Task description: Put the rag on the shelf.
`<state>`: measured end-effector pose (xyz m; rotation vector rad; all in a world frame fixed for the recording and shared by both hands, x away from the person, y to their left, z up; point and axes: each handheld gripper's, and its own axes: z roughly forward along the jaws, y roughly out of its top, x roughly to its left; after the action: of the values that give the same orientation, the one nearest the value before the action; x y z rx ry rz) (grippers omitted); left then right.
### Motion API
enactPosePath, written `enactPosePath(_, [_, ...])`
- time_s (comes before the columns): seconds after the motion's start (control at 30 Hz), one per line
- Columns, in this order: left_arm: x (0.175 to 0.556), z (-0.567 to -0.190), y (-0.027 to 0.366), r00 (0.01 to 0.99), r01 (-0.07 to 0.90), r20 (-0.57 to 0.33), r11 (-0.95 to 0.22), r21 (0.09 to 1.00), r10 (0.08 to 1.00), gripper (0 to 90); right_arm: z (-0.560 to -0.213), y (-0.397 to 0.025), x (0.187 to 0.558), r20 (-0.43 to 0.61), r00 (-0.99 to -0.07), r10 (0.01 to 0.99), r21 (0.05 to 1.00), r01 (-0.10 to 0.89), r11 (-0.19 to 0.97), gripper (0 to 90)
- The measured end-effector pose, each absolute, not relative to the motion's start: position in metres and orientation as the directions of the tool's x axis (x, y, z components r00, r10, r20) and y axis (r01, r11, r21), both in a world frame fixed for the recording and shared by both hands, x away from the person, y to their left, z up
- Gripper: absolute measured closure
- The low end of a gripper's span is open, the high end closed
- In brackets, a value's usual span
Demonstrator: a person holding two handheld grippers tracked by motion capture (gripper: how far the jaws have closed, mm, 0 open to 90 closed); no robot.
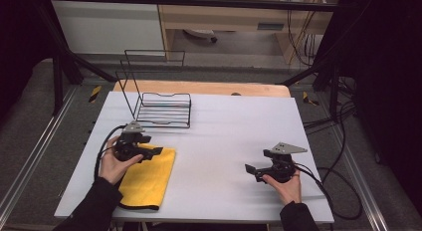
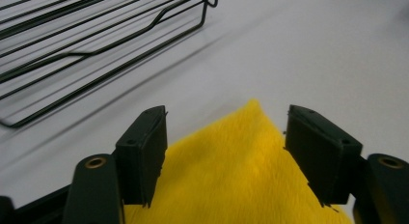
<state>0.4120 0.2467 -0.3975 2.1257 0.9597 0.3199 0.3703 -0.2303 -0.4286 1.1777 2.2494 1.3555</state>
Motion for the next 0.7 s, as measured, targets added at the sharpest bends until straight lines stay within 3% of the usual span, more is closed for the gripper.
enactPosePath(0.1, [0.396, -0.404, 0.269, 0.666, 0.554, -0.076, -0.423, 0.717, 0.742, 24.7, -0.426, -0.217, 0.370, 0.165, -0.644, 0.747, 0.827, 0.503, 0.250, 1.5])
enactPosePath(0.27, [0.375, -0.420, 0.300, 0.618, 0.595, -0.071, -0.407, 0.693, 0.783, 27.7, -0.425, -0.199, 0.369, 0.168, -0.651, 0.740, 0.823, 0.506, 0.259, 2.4])
enactPosePath(0.3, [0.372, -0.424, 0.305, 0.612, 0.607, -0.077, -0.406, 0.683, 0.787, 33.7, -0.426, -0.188, 0.368, 0.169, -0.664, 0.728, 0.824, 0.501, 0.265, 3.5])
enactPosePath(0.43, [0.363, -0.438, 0.313, 0.599, 0.643, -0.085, -0.414, 0.644, 0.796, 41.2, -0.427, -0.167, 0.367, 0.192, -0.682, 0.706, 0.813, 0.513, 0.275, 4.7])
enactPosePath(0.63, [0.352, -0.437, 0.315, 0.586, 0.638, -0.086, -0.393, 0.662, 0.806, 51.9, -0.433, -0.124, 0.365, 0.202, -0.718, 0.666, 0.791, 0.521, 0.321, 5.7])
enactPosePath(0.7, [0.349, -0.433, 0.315, 0.580, 0.633, -0.083, -0.385, 0.672, 0.810, 59.3, -0.434, -0.105, 0.365, 0.195, -0.733, 0.651, 0.791, 0.510, 0.338, 7.2])
